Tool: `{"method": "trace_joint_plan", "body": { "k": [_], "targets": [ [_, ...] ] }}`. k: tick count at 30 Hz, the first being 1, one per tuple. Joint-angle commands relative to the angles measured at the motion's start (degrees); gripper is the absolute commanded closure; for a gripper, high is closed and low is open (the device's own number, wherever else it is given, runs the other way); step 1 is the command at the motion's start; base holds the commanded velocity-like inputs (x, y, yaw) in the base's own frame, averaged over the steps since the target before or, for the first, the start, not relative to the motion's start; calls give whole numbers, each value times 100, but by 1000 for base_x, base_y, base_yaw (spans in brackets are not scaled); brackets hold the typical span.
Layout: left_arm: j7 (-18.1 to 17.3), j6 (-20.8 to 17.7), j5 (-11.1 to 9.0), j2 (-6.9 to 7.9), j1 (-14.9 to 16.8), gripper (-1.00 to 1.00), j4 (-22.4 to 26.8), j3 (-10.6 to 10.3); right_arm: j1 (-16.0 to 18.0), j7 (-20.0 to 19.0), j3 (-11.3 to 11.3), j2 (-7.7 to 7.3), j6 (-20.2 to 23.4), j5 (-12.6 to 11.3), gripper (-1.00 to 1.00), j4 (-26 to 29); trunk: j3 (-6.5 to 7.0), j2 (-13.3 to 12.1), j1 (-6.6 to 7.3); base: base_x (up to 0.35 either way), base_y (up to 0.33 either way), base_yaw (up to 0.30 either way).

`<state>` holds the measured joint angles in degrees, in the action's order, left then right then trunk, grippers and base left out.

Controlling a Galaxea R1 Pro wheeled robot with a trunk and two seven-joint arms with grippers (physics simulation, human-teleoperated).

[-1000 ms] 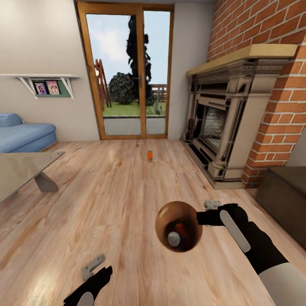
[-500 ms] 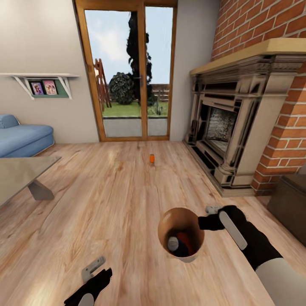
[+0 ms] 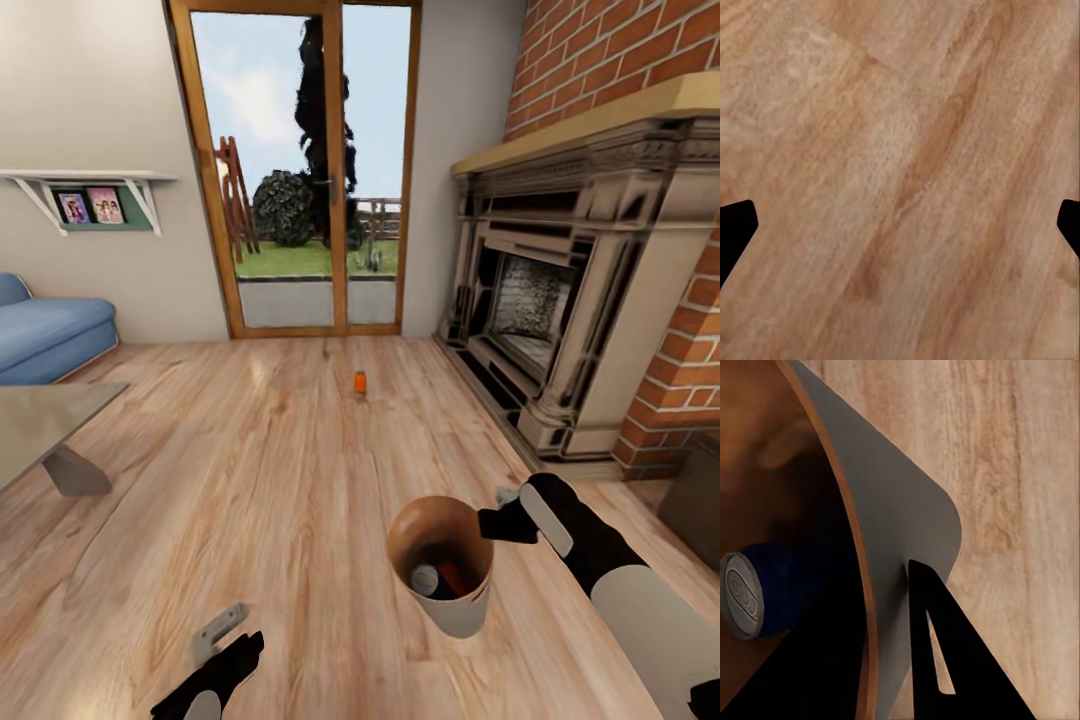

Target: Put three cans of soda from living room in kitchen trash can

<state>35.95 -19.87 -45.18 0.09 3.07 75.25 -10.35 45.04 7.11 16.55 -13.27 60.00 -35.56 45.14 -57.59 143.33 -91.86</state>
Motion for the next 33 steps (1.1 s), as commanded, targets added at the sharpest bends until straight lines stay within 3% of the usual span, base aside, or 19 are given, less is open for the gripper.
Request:
{"method": "trace_joint_plan", "body": {
  "k": [1,8,16,19,33],
  "targets": [
    [0,0,0,0,0,-100,-1,-1,4,-25,-13,-1,0,-289,100,-18,1,1,1,341,83,-4],
    [0,0,-4,0,0,-100,-1,-2,5,-26,-51,-85,0,-1645,100,-167,1,1,1,341,83,-1],
    [0,0,-2,0,0,-100,-1,-2,5,-34,-78,-110,0,-1735,100,-167,1,1,1,341,83,-178],
    [0,0,-7,0,0,-100,-1,-2,-9,-39,-385,-110,0,-1730,100,-158,1,1,1,341,83,-208],
    [0,0,-9,0,0,-100,-1,-2,-21,-35,-390,-96,0,-1735,100,-85,1,1,1,341,83,-6]
  ]
}}
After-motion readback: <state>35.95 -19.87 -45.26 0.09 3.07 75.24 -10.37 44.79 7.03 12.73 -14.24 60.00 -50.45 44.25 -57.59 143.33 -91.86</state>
